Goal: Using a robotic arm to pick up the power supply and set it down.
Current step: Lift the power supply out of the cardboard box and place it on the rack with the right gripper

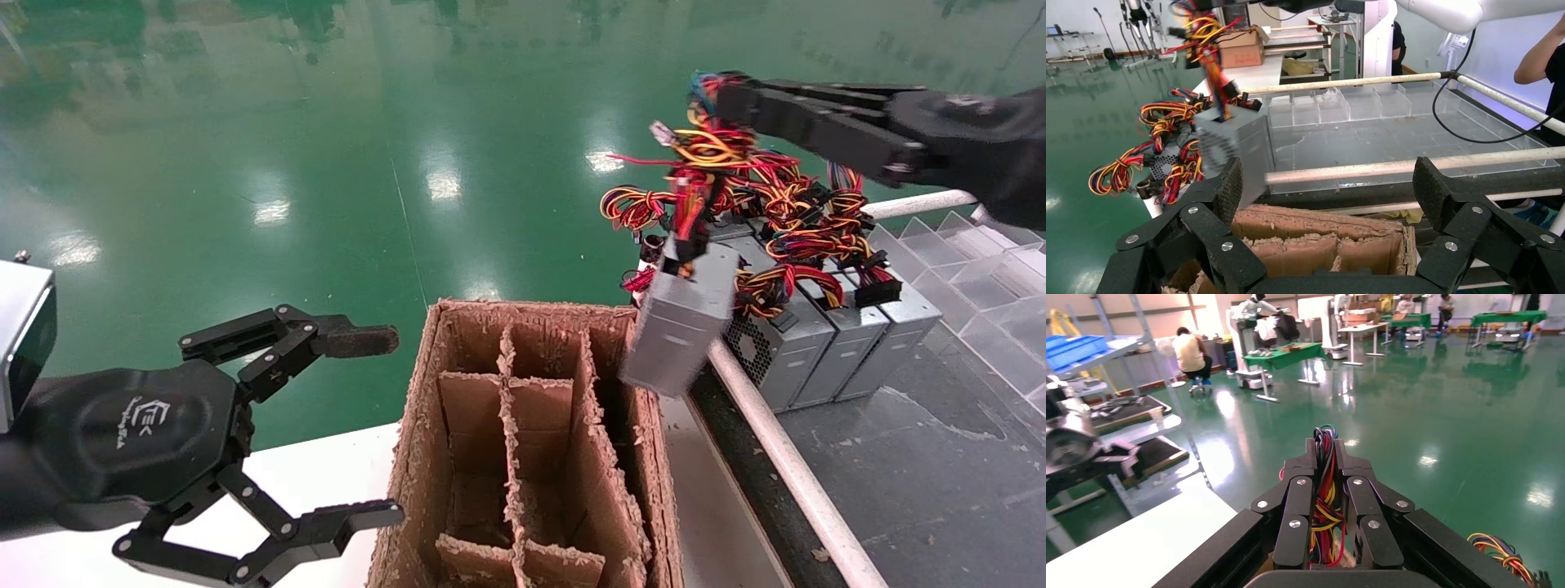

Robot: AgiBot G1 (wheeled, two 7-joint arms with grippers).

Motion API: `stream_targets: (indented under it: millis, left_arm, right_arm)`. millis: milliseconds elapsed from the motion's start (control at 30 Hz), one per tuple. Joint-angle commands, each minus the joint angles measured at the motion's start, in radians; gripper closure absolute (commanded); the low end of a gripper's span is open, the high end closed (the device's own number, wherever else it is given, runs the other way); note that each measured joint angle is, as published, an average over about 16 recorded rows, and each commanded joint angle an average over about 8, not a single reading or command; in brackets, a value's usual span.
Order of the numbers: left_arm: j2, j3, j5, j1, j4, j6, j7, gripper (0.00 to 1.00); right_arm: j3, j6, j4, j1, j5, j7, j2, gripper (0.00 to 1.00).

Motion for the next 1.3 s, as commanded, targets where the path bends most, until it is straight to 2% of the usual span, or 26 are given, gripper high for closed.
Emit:
stream_targets:
  millis: [33, 267, 533, 700, 1300]
  left_arm:
    - [0.000, 0.000, 0.000, 0.000, 0.000, 0.000, 0.000, 0.00]
    - [0.000, 0.000, 0.000, 0.000, 0.000, 0.000, 0.000, 0.00]
    - [0.000, 0.000, 0.000, 0.000, 0.000, 0.000, 0.000, 0.00]
    - [0.000, 0.000, 0.000, 0.000, 0.000, 0.000, 0.000, 0.00]
    - [0.000, 0.000, 0.000, 0.000, 0.000, 0.000, 0.000, 0.00]
  right_arm:
    - [-0.004, -0.069, -0.072, 0.036, -0.001, -0.028, 0.008, 1.00]
    - [-0.030, -0.109, -0.239, 0.095, -0.039, -0.119, 0.057, 1.00]
    - [-0.052, -0.121, -0.346, 0.134, -0.032, -0.180, 0.136, 1.00]
    - [-0.065, -0.122, -0.392, 0.146, -0.017, -0.208, 0.169, 1.00]
    - [-0.148, -0.117, -0.471, 0.163, -0.001, -0.308, 0.207, 1.00]
